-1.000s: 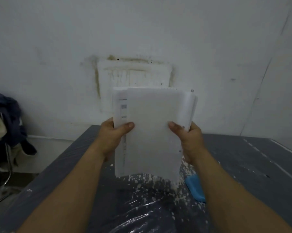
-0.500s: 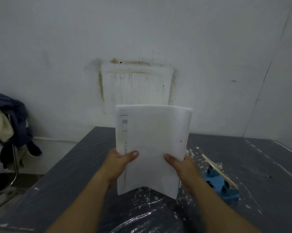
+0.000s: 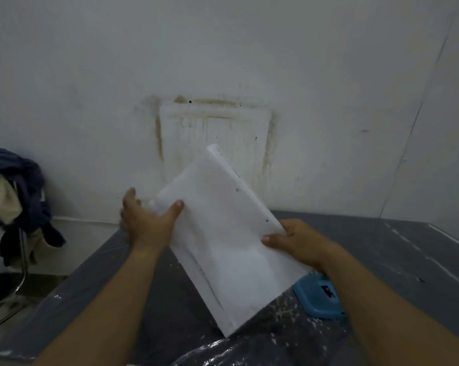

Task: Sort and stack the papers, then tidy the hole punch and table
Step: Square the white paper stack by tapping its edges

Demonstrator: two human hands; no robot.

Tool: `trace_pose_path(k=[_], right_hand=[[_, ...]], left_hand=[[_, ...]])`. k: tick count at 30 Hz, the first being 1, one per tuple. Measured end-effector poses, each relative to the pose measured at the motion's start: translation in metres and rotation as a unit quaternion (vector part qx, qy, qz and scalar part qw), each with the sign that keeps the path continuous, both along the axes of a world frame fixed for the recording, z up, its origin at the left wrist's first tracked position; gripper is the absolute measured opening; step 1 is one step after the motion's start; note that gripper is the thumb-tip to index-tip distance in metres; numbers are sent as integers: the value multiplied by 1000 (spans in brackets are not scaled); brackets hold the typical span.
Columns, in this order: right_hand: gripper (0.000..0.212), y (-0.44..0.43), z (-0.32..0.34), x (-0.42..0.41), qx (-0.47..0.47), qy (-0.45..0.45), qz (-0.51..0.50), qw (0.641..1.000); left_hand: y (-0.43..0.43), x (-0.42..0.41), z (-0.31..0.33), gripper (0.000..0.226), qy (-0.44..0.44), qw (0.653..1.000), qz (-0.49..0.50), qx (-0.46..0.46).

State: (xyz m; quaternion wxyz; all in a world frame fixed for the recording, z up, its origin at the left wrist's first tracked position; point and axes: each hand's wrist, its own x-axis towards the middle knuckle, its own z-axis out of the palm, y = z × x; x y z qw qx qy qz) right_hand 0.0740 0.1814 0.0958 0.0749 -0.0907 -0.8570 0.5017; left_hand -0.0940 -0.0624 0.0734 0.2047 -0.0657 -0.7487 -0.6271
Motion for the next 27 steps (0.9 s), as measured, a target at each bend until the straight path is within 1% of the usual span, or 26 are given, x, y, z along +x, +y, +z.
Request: trace_pose_path(k=[1,2,3,4,5,6,7,8,9,10,11,12,13,14,15,16,17,18,19,22,24,26,27], right_hand=[[19,1,6,1,33,-17,10,999],[17,1,13,0,66,-33,22,997],[16,1,18,-1,98,-47,33,994],[17,-1,24,-2,126,-57,45,989],[18,-4,28,-4,152,-67,54,985],[19,-8,32,-6,176,-73,63,980],[20,-12,35,-8,200,-74,68,975],[19,-15,39,-9,219,-72,70,971],[17,-16,43,-8,232,-65,69,968],[15,-15,46,-8,235,-51,63,969],[17,-10,48,-5,223,-31,55,973],[20,-4,47,-3,178,-9,44,983],[26,3,43,-1,93,10,35,995],[35,10,36,2,-7,23,28,999],[46,15,26,4,-93,30,25,995],[59,18,15,4,-156,35,28,987],[71,17,2,4,-200,38,30,979],[78,13,-9,3,-226,39,29,973],[80,8,-17,2,-243,43,23,969],[63,3,-17,-5,-283,84,4,955],[59,1,-13,-7,-291,111,9,950],[48,-2,-24,-7,-273,108,-11,956],[47,-4,-38,-6,-259,90,-27,961]], left_hand=[[-8,-2,10,108,56,995,47,-71],[-15,-2,21,115,104,984,60,-132],[-22,-5,31,118,126,977,24,-172],[-29,-7,39,117,111,975,-58,-186],[-35,-6,46,112,65,970,-166,-166],[-40,-6,48,101,9,956,-260,-136],[-44,-5,48,85,-35,938,-324,-119],[-47,-4,45,66,-62,929,-346,-118],[-48,-1,40,49,-73,927,-350,-109],[-49,1,35,37,-72,932,-345,-85],[-50,2,30,29,-69,938,-335,-51],[-52,3,24,25,-69,943,-325,-16],[-55,2,18,25,-74,946,-316,14],[-58,1,12,27,-82,946,-312,35],[-60,1,6,29,-89,946,-309,48],[-61,0,0,30,-94,946,-304,59],[-60,0,-4,29,-99,946,-300,78],[-58,0,-6,28,-102,944,-297,101],[-55,2,-5,28,-103,942,-296,122],[-49,4,1,28,-86,940,-295,147],[-49,4,0,34,-70,942,-289,155],[-52,5,-14,36,-69,947,-272,155],[-52,7,-28,31,-79,951,-265,140]])
